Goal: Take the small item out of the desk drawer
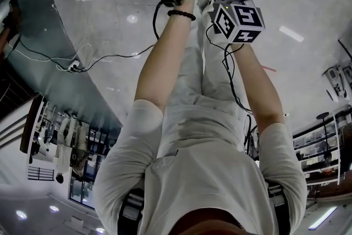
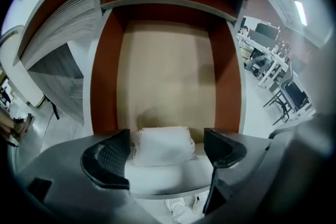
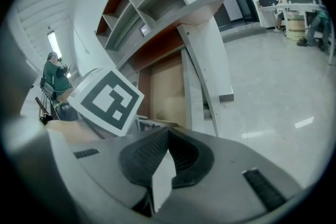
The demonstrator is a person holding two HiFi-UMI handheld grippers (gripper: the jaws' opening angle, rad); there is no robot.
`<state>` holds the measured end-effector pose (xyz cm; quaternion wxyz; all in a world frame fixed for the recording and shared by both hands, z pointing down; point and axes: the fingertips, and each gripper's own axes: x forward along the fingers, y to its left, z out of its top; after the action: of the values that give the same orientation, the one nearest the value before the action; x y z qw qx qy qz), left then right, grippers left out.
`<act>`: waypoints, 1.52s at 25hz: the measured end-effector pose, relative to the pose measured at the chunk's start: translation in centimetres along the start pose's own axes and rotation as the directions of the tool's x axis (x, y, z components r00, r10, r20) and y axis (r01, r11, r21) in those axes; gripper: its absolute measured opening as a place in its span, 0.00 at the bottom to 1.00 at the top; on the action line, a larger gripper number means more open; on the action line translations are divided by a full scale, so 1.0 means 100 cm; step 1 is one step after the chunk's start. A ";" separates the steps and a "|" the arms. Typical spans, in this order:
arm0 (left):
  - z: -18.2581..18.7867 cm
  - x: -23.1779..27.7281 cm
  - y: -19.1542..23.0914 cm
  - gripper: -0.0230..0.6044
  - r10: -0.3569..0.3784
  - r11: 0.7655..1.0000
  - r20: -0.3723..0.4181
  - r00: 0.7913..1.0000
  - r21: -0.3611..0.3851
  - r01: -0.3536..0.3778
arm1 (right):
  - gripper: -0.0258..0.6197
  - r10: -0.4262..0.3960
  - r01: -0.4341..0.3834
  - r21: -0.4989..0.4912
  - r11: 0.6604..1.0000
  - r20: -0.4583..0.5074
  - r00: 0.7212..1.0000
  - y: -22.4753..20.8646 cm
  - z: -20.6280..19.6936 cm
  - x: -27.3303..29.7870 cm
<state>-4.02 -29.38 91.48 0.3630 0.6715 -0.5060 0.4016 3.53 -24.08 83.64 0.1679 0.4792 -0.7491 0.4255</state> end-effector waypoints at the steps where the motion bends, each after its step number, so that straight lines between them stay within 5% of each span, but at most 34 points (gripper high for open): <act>1: -0.001 0.001 0.000 0.75 0.006 1.000 -0.014 1.000 0.012 -0.006 | 0.04 0.000 0.000 0.002 1.000 0.000 1.000 -0.001 0.000 0.000; 9: -0.003 0.001 0.007 0.47 0.063 0.994 -0.051 0.997 0.097 -0.058 | 0.04 -0.002 0.002 0.030 1.000 0.000 1.000 -0.010 0.000 -0.001; 38: 0.010 -0.032 0.003 0.43 -0.020 0.997 0.052 0.998 0.079 0.015 | 0.04 -0.031 0.030 0.044 0.999 0.022 0.999 -0.012 0.013 -0.020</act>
<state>-4.64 -29.10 88.19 0.3264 0.7000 -0.4934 0.4001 5.74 -24.19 82.07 0.1553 0.4987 -0.7342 0.4337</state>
